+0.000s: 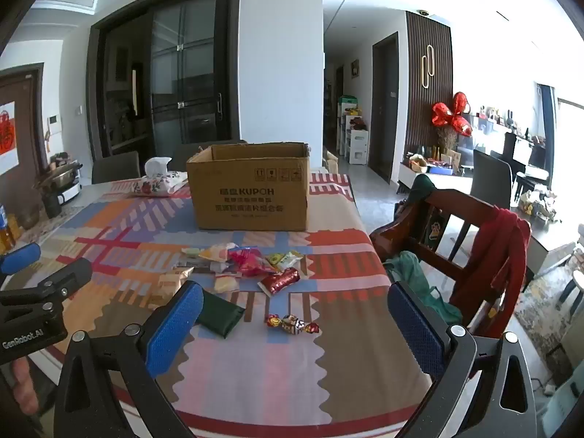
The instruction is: Organize snacks
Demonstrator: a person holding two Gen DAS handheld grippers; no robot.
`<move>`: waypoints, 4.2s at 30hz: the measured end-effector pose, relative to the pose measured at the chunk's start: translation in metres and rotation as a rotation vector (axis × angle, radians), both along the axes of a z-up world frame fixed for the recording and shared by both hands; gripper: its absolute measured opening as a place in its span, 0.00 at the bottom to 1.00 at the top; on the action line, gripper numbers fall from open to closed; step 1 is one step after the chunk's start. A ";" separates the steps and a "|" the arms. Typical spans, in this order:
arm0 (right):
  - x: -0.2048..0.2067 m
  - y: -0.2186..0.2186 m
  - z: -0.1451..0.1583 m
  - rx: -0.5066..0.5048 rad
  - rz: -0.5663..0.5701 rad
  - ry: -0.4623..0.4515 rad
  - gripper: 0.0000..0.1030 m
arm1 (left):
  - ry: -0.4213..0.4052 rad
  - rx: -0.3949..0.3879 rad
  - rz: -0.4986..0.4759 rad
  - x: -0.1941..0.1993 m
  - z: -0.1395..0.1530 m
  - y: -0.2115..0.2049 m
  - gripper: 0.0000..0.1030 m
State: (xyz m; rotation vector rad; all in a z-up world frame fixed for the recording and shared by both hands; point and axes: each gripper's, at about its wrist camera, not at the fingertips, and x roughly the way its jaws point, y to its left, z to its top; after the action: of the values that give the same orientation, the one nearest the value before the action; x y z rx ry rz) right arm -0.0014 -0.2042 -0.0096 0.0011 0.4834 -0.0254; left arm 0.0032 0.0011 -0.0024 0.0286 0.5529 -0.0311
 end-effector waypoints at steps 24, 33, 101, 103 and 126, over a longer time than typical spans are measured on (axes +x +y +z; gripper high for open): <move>0.001 -0.001 0.000 0.007 0.000 0.004 0.99 | -0.030 0.011 -0.003 -0.008 0.003 -0.001 1.00; 0.001 -0.001 -0.001 0.008 0.001 0.005 0.99 | -0.030 0.012 -0.003 -0.007 0.003 -0.001 1.00; 0.039 0.001 -0.026 0.066 0.056 0.128 0.99 | 0.034 -0.003 -0.015 0.018 -0.024 0.001 0.94; 0.048 0.000 -0.031 0.079 0.054 0.149 0.99 | 0.048 -0.008 -0.011 0.028 -0.026 0.001 0.92; 0.111 -0.014 -0.102 0.148 0.005 0.443 0.64 | 0.237 -0.043 -0.052 0.112 -0.082 -0.013 0.67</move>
State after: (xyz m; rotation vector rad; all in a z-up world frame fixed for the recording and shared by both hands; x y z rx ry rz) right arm 0.1101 -0.2187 -0.1115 0.1420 0.9276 0.0162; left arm 0.1151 -0.0118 -0.0849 -0.0024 0.7887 -0.0977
